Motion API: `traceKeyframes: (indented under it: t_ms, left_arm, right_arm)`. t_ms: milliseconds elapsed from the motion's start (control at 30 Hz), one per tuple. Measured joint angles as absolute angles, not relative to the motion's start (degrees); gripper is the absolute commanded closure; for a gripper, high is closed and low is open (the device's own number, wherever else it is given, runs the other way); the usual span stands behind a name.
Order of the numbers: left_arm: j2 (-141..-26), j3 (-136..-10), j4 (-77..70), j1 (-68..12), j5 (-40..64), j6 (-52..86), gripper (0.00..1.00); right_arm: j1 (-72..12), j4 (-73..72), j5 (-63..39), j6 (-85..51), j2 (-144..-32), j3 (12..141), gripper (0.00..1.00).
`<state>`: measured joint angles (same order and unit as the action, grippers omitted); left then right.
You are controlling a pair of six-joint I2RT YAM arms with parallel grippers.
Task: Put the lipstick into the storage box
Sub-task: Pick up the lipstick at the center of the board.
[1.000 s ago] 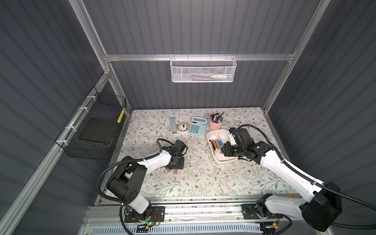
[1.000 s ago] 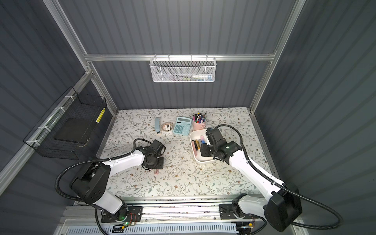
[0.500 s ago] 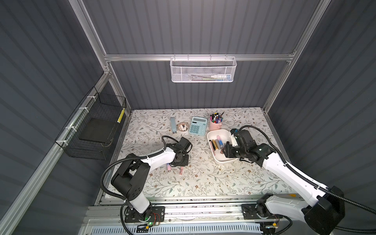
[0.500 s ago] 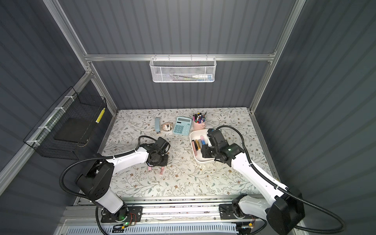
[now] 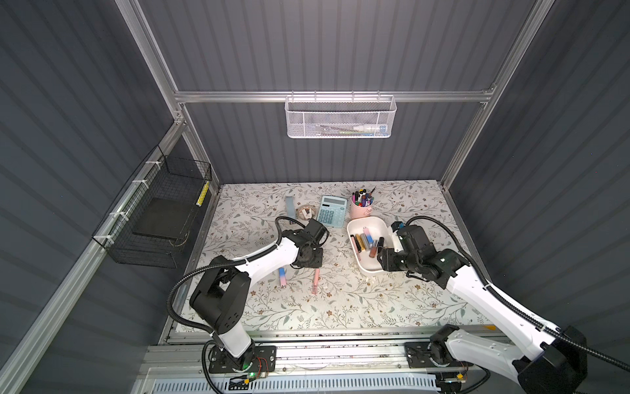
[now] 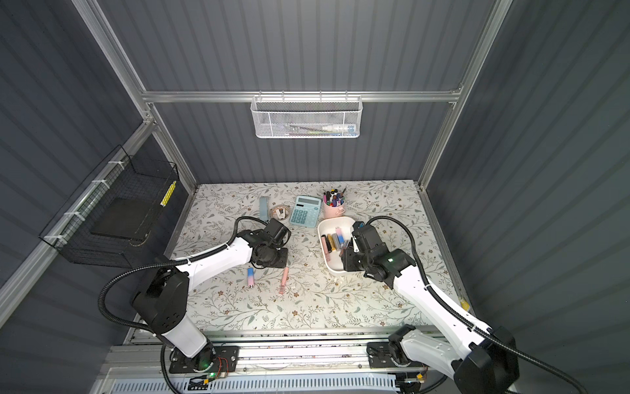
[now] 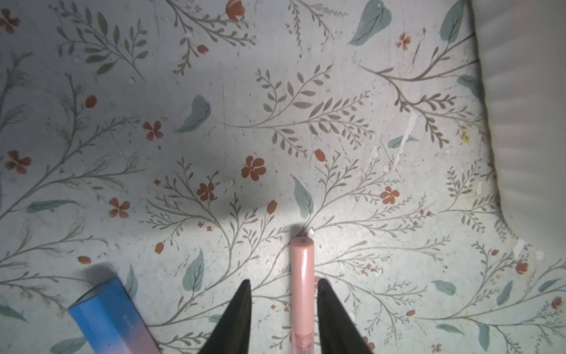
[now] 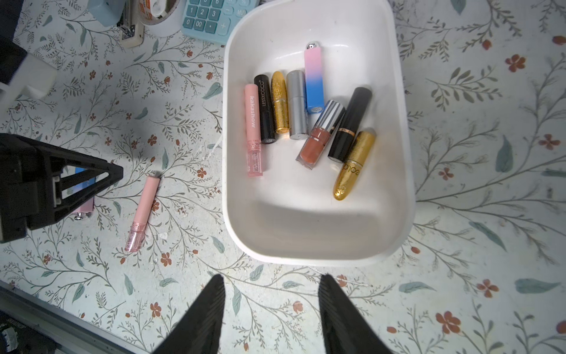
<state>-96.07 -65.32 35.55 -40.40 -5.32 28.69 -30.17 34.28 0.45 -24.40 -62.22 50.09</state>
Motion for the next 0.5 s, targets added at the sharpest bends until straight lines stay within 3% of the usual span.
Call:
traceKeyframes:
  t_ms: [500]
  left_arm:
    - [-102.39, -63.26, 36.56, -51.31, -7.09, 33.28, 0.60]
  right_arm:
    - [-30.04, 34.11, 0.56, -24.43, -62.02, 48.56, 0.47]
